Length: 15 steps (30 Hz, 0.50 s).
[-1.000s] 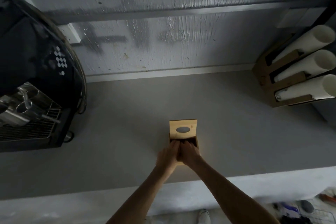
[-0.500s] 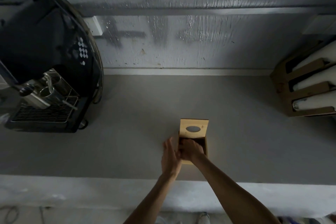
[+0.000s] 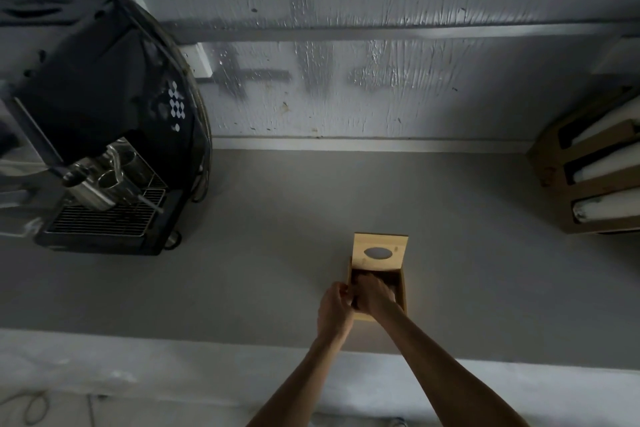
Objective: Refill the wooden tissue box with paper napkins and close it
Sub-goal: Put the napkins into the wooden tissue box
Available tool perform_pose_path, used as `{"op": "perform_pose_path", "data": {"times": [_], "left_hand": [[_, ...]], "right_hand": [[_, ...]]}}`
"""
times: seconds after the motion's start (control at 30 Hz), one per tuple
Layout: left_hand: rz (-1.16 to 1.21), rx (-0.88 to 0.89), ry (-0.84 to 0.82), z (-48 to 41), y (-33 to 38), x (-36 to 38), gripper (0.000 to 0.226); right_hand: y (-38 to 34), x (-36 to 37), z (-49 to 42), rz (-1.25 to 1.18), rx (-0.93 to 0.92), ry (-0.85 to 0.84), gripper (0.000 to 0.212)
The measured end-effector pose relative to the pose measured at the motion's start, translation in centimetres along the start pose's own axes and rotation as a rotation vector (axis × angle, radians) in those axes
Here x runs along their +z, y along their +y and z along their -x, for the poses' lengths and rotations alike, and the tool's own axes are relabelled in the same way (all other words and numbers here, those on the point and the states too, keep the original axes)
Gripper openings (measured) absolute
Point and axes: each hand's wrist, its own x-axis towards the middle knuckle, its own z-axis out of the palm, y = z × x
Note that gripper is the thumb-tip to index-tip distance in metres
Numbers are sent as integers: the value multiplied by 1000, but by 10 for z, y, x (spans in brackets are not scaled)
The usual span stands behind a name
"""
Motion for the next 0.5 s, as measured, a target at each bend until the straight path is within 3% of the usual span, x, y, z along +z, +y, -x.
{"op": "perform_pose_path", "data": {"times": [0.3, 0.5], "left_hand": [[78, -7, 4, 9, 14, -5, 7], [-30, 82, 45, 9, 11, -4, 12]], "right_hand": [[-6, 0, 8, 35, 40, 60, 16], [8, 19, 29, 107, -172, 256, 30]]}}
